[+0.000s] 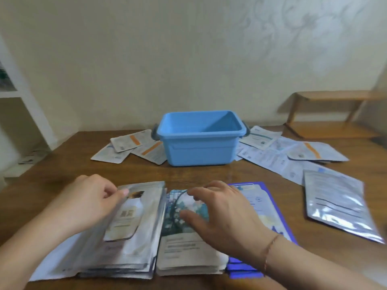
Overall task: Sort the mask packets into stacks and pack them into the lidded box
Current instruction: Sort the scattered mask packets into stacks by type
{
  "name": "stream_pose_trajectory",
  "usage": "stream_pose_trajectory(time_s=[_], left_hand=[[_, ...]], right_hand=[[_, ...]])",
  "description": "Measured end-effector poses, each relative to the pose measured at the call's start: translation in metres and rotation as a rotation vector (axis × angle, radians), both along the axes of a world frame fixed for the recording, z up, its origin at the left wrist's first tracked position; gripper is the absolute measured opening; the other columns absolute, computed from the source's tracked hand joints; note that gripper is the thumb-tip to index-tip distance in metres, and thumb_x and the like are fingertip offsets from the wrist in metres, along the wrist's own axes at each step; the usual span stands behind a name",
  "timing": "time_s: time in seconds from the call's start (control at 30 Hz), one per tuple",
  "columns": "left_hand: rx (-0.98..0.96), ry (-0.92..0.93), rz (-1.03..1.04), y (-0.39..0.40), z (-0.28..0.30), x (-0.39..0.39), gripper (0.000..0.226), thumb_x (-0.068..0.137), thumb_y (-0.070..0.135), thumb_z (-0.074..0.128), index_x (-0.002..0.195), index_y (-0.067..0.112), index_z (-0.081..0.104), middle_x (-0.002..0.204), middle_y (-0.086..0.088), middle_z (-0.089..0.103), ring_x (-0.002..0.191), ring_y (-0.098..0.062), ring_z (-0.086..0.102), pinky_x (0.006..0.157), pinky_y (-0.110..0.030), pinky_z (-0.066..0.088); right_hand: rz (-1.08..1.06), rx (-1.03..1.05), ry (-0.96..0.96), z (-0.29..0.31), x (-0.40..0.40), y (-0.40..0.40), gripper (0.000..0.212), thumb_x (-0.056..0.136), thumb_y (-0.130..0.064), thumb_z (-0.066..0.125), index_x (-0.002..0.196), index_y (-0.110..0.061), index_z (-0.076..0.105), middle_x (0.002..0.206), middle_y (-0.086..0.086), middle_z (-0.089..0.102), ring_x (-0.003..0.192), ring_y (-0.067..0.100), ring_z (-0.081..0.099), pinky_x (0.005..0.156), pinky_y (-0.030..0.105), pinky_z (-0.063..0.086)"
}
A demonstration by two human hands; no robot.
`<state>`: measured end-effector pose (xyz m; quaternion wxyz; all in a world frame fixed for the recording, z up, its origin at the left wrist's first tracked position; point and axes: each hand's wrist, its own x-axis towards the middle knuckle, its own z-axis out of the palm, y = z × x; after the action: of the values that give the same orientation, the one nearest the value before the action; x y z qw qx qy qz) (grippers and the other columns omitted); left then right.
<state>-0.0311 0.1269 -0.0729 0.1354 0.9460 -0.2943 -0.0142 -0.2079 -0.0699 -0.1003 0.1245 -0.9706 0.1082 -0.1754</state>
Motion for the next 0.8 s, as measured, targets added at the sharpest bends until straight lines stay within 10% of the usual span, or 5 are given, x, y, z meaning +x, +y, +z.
stream_pose_trajectory(time_s=[0.27,0.47,0.6,0.8], left_hand=[[-0.093,-0.037,-0.449,-0.155,-0.003,-0.072,0.024,0.087,0.051,0.063,0.098,0.031,0.071,0.08,0.017,0.067,0.074,0.001,0.06,0.07,-0.021,0.048],[-0.003,0.034,-0.934,-0.27,-0.016,-0.136,0.049,0.095,0.026,0.056,0.143,0.031,0.047,0.148,0.012,0.046,0.133,-0.004,0.042,0.108,-0.016,0.029],[0.175,0.075,-1.097,-0.309,-0.027,-0.16,0.067,0.091,0.008,0.044,0.152,0.031,0.031,0.161,0.014,0.022,0.146,-0.002,0.018,0.116,-0.014,0.009],[0.293,0.103,-1.197,-0.321,-0.038,-0.174,0.063,0.094,0.001,0.039,0.15,0.03,0.038,0.16,0.015,0.023,0.146,-0.002,0.015,0.106,-0.007,0.004]], right_hand=[[-0.439,-0.049,0.083,-0.019,-0.103,-0.128,0.046,0.088,-0.053,0.05,0.126,-0.028,0.056,0.129,-0.008,0.059,0.123,0.018,0.047,0.097,0.033,0.044],[-0.51,-0.046,0.302,-0.058,-0.165,-0.153,0.116,0.062,-0.087,-0.019,0.15,-0.028,0.027,0.16,-0.005,0.021,0.148,0.023,0.015,0.118,0.042,0.022],[-0.416,-0.112,0.182,-0.076,-0.197,-0.127,0.088,0.086,-0.08,0.012,0.122,-0.022,0.068,0.129,0.0,0.064,0.12,0.025,0.06,0.1,0.035,0.033],[-0.262,-0.347,0.03,-0.108,-0.222,-0.127,0.078,0.087,-0.079,0.019,0.132,-0.022,0.048,0.136,0.0,0.059,0.129,0.025,0.052,0.1,0.035,0.032]])
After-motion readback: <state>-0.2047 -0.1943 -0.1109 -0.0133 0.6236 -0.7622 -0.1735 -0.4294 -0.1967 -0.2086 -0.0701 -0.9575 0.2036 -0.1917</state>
